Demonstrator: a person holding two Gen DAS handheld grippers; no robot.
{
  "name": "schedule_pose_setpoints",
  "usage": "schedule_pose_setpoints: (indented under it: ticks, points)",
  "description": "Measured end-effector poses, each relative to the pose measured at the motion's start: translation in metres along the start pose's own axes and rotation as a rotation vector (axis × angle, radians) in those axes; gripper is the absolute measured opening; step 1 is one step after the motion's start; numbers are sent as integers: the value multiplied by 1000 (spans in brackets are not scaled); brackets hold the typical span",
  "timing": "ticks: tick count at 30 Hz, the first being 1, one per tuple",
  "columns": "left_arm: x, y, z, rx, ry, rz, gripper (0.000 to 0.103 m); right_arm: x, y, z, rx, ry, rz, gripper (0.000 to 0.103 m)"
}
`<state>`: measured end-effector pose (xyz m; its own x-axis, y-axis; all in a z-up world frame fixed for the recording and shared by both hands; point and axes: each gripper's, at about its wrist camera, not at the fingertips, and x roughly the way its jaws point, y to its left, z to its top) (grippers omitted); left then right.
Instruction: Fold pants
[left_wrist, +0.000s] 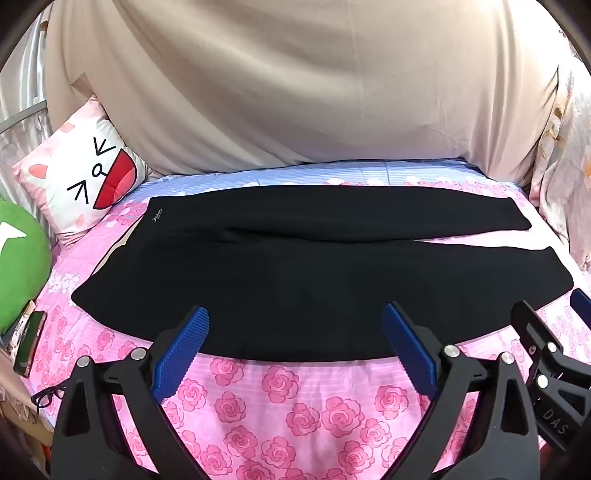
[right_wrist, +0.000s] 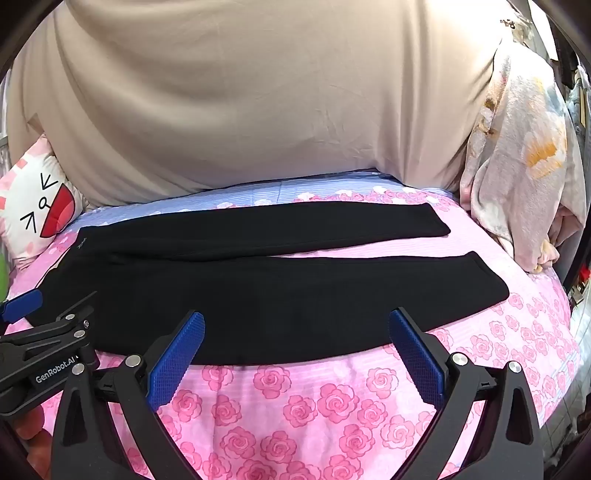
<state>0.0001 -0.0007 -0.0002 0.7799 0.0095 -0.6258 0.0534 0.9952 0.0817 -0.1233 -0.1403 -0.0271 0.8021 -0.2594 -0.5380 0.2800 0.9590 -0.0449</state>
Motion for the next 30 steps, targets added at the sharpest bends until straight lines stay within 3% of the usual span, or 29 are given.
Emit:
schedule_pose_setpoints:
  ticks: [30]
  points:
    - [14, -6, -4, 21, 34, 4, 98, 12, 1, 0, 6, 2, 7, 98]
